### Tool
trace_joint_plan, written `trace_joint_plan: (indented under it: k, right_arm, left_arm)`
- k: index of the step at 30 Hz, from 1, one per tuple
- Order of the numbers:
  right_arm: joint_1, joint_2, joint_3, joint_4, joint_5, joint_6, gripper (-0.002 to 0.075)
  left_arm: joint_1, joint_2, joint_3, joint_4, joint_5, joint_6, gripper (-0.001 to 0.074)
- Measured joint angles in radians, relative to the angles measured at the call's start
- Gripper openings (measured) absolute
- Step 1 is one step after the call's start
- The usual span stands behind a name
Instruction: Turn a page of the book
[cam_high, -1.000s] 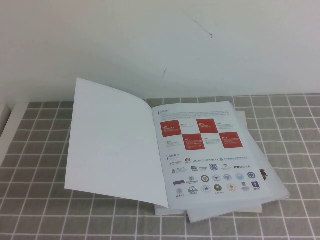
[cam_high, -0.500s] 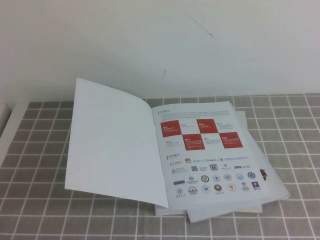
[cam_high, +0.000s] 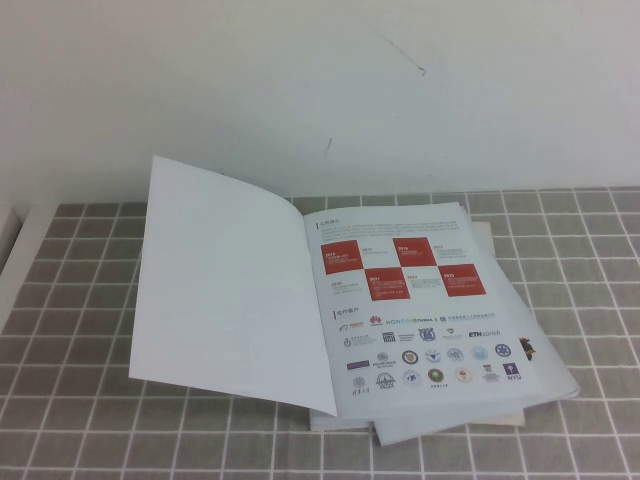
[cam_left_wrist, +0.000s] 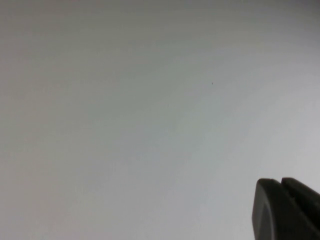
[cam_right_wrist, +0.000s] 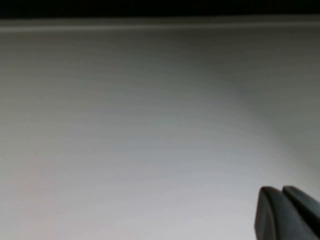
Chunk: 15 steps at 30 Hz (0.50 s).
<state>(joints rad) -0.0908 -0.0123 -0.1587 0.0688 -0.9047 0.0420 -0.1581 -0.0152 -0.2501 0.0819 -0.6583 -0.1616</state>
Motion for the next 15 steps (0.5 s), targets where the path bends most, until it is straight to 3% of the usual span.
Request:
trace_joint_plan:
  k: [5,9,15]
  right_arm:
    - [0.000,-0.002,-0.238,0.047,0.210,0.047,-0.0003]
    - [0.000,0.012,-0.423,0.053,0.500,0.033,-0.0003]
    - [0.000,0.206,-0.611,0.053,0.809,-0.042,-0.0003]
  left_arm:
    - [0.000,-0.002,-0.181,0.044,0.167,-0.002,-0.0004]
    - [0.000,-0.002,-0.313,0.051,0.379,-0.003,-0.0004]
    - [0.000,0.101,-0.467,0.055,0.706,0.013,-0.0004]
